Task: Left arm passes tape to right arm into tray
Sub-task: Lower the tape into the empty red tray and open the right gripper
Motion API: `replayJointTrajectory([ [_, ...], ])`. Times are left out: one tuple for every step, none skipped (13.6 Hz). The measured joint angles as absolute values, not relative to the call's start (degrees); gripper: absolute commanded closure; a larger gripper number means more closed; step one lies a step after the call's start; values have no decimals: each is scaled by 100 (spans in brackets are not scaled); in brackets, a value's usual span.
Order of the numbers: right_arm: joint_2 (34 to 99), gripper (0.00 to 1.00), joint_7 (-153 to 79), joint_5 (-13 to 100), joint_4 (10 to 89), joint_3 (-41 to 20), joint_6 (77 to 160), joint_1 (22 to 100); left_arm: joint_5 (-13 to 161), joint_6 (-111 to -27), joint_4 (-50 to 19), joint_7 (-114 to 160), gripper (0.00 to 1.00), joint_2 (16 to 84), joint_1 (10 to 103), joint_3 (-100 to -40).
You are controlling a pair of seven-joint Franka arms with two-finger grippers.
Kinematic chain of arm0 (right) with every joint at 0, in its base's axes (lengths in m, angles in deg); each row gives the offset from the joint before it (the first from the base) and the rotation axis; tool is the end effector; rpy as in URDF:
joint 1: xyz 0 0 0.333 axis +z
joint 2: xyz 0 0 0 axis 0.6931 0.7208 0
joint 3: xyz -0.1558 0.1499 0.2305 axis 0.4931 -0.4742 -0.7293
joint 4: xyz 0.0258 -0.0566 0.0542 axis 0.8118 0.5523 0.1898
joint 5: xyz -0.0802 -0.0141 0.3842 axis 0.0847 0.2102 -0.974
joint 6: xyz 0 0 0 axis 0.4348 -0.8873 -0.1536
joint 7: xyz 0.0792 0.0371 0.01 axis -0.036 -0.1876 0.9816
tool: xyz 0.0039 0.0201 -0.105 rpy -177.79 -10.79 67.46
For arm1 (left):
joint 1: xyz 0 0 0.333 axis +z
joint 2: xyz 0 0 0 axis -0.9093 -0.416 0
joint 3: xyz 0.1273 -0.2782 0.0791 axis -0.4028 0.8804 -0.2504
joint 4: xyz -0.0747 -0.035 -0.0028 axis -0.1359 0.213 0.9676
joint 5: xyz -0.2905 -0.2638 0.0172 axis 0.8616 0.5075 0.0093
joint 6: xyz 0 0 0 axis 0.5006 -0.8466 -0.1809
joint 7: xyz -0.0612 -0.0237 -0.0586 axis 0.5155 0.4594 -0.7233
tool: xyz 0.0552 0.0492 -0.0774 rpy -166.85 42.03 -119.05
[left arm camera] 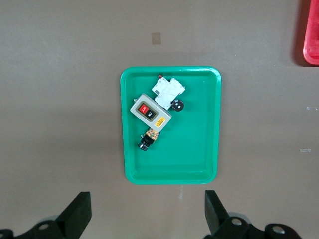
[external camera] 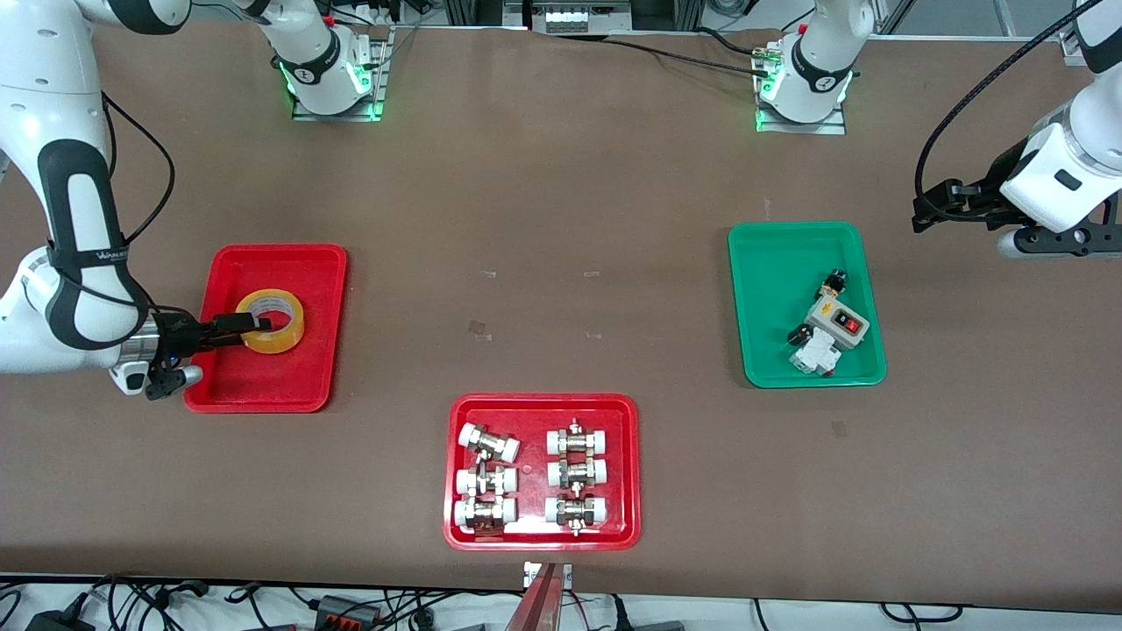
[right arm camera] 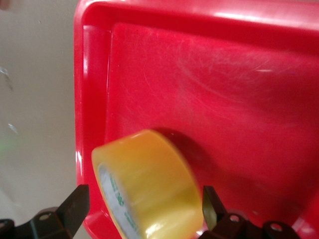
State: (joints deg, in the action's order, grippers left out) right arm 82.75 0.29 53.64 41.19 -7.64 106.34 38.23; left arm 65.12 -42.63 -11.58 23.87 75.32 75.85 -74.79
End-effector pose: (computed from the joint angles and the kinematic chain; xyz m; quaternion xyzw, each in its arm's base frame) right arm 0.6398 -0.1109 0.2123 -0.9522 -0.1390 0.1191 0.2444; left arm 0.5505 -0.0267 0.5745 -0.9985 -0.0237 0.0493 0.0017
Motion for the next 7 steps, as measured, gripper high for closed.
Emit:
replayJointTrajectory([
  [8182, 0, 29, 5520, 4113, -764, 10636, 3845, 6512, -4263, -1158, 2387, 0, 7532, 7585, -7478],
  [8092, 0, 29, 5658, 4099, -763, 10640, 3863, 6513, -4267, -1157, 2387, 0, 7532, 7585, -7478],
  [8007, 0, 29, 5797, 4075, -763, 10650, 3889, 6513, -4271, -1153, 2387, 0, 7534, 7584, -7478],
  [7926, 0, 29, 5944, 4040, -764, 10674, 3926, 6513, -4272, -1147, 2387, 0, 7535, 7585, -7478],
  [7846, 0, 29, 6091, 3981, -764, 10704, 3977, 6513, -4272, -1147, 2387, 0, 7538, 7584, -7478],
  [7762, 0, 5, 6203, 3898, -764, 10727, 4031, 6513, -4272, -1146, 2387, 0, 7539, 7585, -7478],
  [7670, 0, -122, 6308, 3789, -764, 10733, 4077, 6513, -4272, -1146, 2387, 0, 7539, 7586, -7479],
])
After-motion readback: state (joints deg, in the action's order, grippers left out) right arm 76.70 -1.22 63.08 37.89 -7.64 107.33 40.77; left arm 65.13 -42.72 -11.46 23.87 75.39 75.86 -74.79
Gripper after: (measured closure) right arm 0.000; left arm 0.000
